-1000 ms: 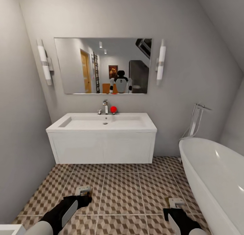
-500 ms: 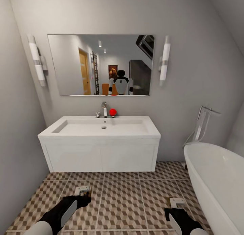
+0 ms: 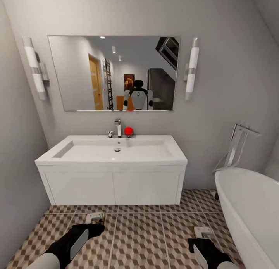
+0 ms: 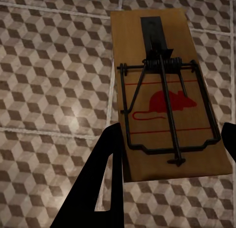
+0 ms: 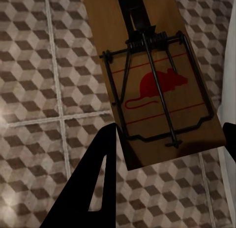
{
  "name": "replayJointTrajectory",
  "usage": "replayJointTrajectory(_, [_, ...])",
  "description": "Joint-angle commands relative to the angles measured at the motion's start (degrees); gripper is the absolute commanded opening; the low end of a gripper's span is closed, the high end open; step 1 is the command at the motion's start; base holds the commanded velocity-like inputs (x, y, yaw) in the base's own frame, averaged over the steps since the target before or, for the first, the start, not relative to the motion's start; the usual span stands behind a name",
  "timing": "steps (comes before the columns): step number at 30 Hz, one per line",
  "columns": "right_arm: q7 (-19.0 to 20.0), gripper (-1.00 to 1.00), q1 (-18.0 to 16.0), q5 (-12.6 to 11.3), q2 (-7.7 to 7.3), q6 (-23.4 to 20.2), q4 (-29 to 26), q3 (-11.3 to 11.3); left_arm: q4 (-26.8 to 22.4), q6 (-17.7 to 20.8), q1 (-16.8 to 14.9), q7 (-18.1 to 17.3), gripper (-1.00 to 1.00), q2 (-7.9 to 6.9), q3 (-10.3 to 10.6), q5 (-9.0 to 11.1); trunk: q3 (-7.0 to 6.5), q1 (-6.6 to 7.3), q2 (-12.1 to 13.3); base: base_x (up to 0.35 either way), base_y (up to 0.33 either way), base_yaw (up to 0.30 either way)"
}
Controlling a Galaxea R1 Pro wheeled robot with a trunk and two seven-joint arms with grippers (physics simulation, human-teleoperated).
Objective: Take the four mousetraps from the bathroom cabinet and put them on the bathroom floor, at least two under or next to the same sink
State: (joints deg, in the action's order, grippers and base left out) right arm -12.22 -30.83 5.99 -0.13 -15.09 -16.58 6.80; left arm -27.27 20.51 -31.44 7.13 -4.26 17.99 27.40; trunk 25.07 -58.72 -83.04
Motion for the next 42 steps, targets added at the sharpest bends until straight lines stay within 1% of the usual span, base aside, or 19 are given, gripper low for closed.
replayJointTrajectory(1, [0.0,-1.0,0.0,0.5,0.04,-0.4,-0.1,0.3,-0.2,0.2,0.0,0.6,-1.0,-0.02,0.5,0.5,0.07,-0.01,0.0,0.054,0.0,0.0])
replayJointTrajectory(9, [0.0,-1.0,0.0,0.5,0.04,-0.4,-0.1,0.3,-0.4,0.4,0.0,0.7,-1.0,0.35,0.6,0.3,0.07,-0.01,0.0,0.014,0.0,0.0])
replayJointTrajectory(22, [0.0,-1.0,0.0,0.5,0.04,-0.4,-0.1,0.3,-0.5,0.4,0.0,0.7,-1.0,0.4,0.6,0.2,0.07,-0.01,0.0,0.0,0.0,0.0])
replayJointTrajectory(34, [0.0,-1.0,0.0,0.5,0.04,-0.5,-0.1,0.3,-0.5,1.0,0.0,0.2,-1.0,0.41,0.6,0.2,2.22,-2.64,-4.8,0.0,0.0,0.0])
replayJointTrajectory(42, [0.0,-1.0,0.0,0.5,0.04,-0.7,-0.1,0.3,-0.5,0.7,0.0,-0.1,-1.0,0.4,0.6,0.2,3.66,-4.4,-8.1,0.0,0.0,0.0])
